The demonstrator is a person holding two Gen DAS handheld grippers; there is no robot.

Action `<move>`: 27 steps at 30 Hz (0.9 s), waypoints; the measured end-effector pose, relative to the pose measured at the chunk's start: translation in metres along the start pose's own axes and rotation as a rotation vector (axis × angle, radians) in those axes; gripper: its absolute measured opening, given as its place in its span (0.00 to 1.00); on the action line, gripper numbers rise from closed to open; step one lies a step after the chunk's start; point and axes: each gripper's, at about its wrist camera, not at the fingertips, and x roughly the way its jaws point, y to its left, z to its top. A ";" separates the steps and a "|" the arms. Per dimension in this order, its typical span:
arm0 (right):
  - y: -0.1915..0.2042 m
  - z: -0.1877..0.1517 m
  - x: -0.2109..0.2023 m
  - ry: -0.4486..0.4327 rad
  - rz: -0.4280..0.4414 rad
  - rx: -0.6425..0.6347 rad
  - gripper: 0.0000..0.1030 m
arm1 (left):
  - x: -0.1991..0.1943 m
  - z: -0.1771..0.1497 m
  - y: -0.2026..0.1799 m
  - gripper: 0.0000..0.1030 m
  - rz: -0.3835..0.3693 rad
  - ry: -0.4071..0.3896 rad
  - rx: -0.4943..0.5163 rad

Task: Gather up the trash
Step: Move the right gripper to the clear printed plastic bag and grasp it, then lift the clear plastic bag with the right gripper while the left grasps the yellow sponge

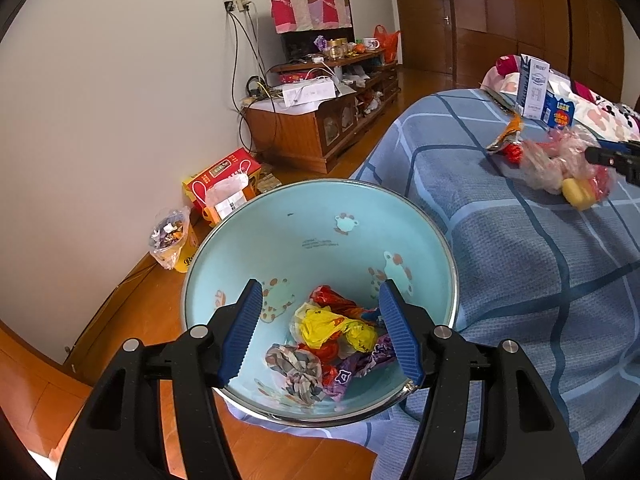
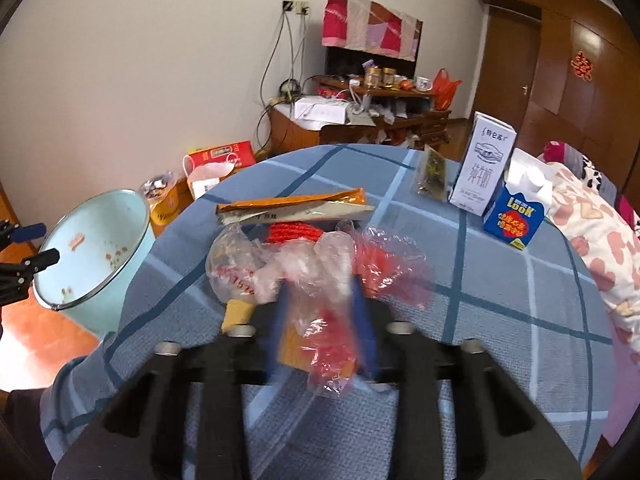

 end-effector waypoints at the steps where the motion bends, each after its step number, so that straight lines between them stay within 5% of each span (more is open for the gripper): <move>1: 0.000 0.001 -0.002 -0.003 0.011 0.005 0.10 | 0.000 0.000 -0.001 0.58 -0.002 0.000 0.003; 12: -0.004 0.000 -0.044 -0.135 0.065 0.066 0.06 | -0.010 0.007 -0.012 0.58 -0.024 -0.023 0.030; 19: -0.042 -0.005 -0.088 -0.212 -0.011 0.156 0.06 | -0.016 0.027 -0.040 0.58 -0.064 -0.064 0.061; 27: -0.103 -0.048 -0.107 -0.188 -0.149 0.278 0.06 | -0.017 0.054 -0.110 0.58 -0.159 -0.104 0.127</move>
